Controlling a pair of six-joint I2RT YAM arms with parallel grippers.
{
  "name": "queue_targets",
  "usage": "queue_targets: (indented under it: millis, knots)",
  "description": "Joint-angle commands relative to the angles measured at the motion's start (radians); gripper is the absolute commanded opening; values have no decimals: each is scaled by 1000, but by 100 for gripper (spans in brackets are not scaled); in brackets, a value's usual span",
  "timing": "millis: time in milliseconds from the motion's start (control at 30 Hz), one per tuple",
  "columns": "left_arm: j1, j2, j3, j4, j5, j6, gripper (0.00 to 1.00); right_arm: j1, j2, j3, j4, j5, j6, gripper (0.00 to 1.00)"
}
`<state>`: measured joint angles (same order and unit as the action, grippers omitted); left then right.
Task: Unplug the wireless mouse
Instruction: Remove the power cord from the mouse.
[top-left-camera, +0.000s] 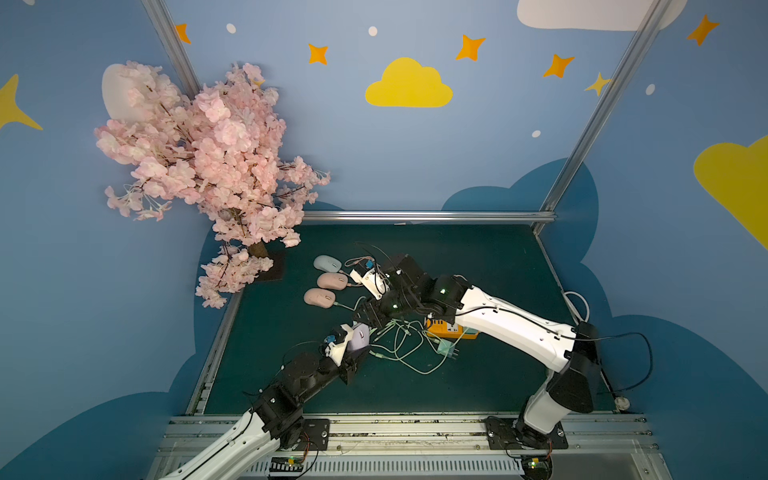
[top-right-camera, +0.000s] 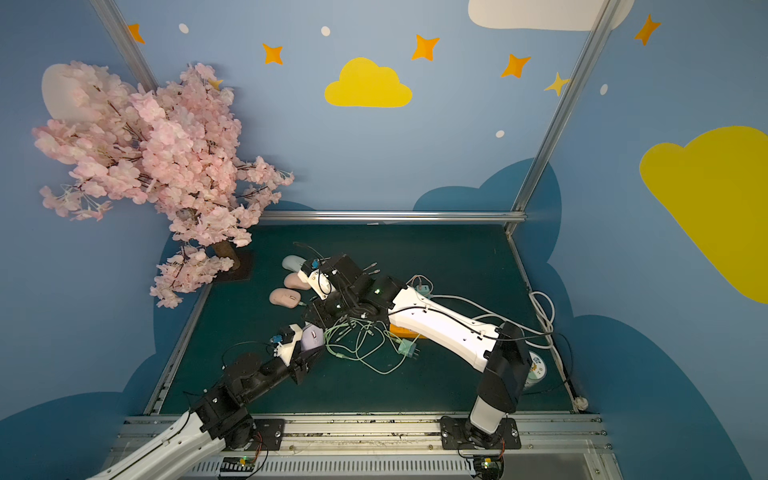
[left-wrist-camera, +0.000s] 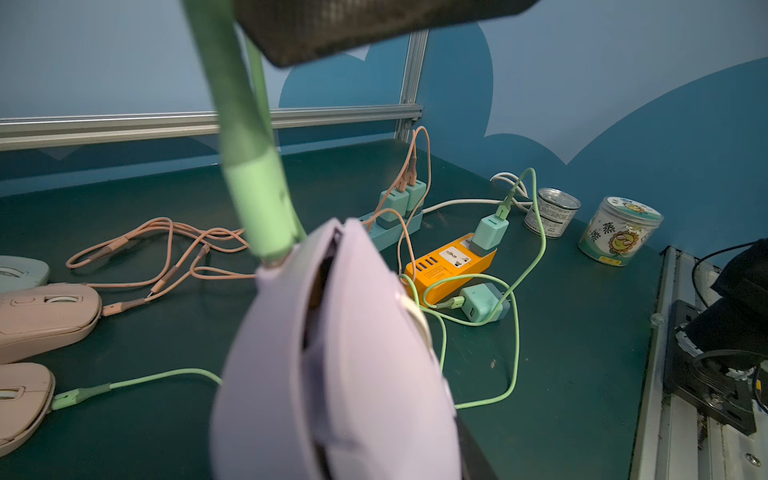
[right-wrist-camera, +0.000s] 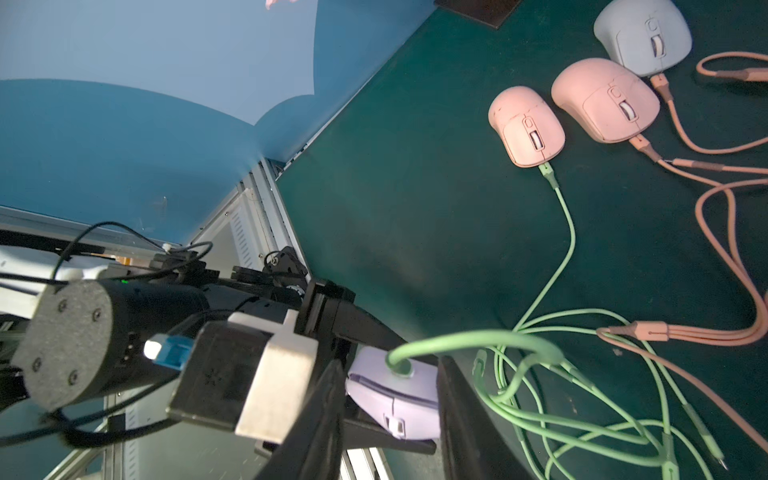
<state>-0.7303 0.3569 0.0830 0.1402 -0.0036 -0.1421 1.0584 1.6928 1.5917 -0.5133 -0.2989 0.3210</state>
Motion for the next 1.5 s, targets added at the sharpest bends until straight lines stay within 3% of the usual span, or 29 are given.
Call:
queue_targets:
  millis: [0,167,333,633,933,1067,1267,1467]
  knots:
    - [2,-13,40,16,4,-3,25,2,34,39,-18,8,16,35]
    - [3,-13,40,14,2,-4,25,1,59,65,-49,26,17,26]
    - [3,-14,40,12,-1,-5,26,2,53,53,-33,15,25,0]
    - [3,6,41,22,4,-2,23,-14,42,146,-95,54,-25,0]
    - [3,11,41,22,4,1,22,4,41,207,-129,-9,-43,0]
    - [3,20,43,29,17,6,17,-50,41,204,-194,85,-58,0]
    - [4,22,43,29,13,7,16,-40,21,215,-175,16,-53,0]
    - [3,32,44,32,22,12,6,-87,36,227,-206,47,-60,0]
